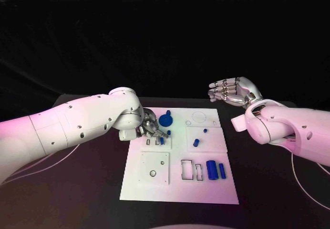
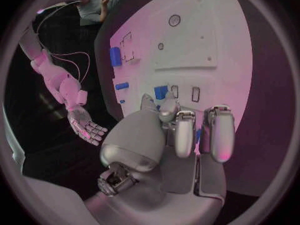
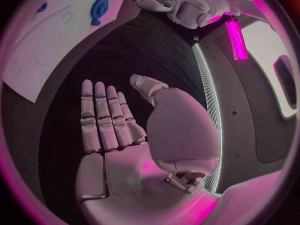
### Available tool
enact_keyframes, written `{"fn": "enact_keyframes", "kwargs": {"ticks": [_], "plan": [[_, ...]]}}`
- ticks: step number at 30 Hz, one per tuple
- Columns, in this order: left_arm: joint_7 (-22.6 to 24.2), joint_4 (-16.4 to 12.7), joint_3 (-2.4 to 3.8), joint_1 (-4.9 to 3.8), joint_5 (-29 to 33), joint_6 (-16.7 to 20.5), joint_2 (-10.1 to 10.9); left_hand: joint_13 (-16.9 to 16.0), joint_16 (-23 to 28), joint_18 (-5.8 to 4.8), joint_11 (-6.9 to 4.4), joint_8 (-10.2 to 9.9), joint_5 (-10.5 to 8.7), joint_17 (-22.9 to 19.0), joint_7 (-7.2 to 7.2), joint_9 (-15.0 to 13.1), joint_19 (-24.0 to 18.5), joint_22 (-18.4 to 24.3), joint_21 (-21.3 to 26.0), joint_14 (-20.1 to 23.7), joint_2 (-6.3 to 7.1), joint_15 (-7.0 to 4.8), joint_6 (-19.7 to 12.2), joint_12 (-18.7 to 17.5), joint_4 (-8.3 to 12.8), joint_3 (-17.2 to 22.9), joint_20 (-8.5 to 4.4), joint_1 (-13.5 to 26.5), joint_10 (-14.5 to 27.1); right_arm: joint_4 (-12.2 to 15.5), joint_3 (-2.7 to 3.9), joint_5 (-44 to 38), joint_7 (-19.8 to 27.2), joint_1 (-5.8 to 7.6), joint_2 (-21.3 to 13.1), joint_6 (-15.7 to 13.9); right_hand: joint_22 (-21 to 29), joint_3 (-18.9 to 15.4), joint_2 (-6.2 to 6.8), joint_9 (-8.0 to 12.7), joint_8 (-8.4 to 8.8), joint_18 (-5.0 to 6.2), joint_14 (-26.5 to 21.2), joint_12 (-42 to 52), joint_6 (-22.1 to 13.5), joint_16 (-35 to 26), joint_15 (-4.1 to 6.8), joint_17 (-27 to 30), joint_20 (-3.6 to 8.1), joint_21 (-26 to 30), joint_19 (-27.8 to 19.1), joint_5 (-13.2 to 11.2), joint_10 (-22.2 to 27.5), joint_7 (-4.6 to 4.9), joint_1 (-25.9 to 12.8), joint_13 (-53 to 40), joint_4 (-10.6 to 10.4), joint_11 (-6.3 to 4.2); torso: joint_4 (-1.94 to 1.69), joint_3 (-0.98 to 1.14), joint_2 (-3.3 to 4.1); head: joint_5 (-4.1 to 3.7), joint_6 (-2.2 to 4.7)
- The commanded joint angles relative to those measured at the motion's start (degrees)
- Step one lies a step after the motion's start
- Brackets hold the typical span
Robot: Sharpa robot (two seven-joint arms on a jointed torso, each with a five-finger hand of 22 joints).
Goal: Assemble the parts on the task board
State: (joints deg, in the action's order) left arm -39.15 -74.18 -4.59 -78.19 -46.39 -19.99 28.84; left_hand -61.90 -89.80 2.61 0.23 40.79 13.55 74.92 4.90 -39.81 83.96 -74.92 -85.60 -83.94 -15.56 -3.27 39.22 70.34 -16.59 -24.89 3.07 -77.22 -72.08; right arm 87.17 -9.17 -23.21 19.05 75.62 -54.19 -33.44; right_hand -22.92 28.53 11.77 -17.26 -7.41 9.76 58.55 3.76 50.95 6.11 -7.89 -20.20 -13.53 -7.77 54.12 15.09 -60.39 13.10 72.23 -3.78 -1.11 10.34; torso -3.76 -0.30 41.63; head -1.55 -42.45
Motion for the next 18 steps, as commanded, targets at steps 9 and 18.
{"fn": "enact_keyframes", "kwargs": {"ticks": [9,18], "plan": [[-0.12,0.14,0.02,0.03,0.37,-1.45,-0.55,0.4,-0.2,-0.67,-0.24,-0.7,1.6,15.08,-0.57,0.36,1.34,-6.73,-0.33,-6.06,-0.48,-0.2,0.64,0.2,0.58,0.5,-0.1,-6.05,0.8,-0.32,-0.02,-1.02,-0.83,-0.06,0.16,0.41,0.19,-0.34,-0.16,0.11,0.13,0.62,-0.16,-0.13,-0.42,-0.27,-0.19,0.08,-0.48,0.35,0.01,0.51,0.48,0.35,-0.64,0.04,-0.13,0.08,-0.02,0.01,0.05,-0.03,-0.27],[-0.17,0.29,0.02,0.03,0.41,-1.8,-0.91,0.54,-0.2,-0.71,-0.61,-1.1,2.3,15.07,-0.94,0.65,1.4,-7.0,-0.4,-6.06,-0.48,-0.5,1.07,0.19,0.55,2.53,-0.41,-9.83,0.88,-0.42,-0.03,-1.16,-1.02,-0.11,0.24,0.53,0.33,-0.36,-0.25,0.13,0.07,0.64,-0.08,-0.09,-0.36,-0.27,-0.16,0.09,-0.48,0.4,0.05,0.7,0.41,0.31,-0.61,0.02,-0.14,0.05,0.0,0.05,0.03,0.21,-0.44]]}}
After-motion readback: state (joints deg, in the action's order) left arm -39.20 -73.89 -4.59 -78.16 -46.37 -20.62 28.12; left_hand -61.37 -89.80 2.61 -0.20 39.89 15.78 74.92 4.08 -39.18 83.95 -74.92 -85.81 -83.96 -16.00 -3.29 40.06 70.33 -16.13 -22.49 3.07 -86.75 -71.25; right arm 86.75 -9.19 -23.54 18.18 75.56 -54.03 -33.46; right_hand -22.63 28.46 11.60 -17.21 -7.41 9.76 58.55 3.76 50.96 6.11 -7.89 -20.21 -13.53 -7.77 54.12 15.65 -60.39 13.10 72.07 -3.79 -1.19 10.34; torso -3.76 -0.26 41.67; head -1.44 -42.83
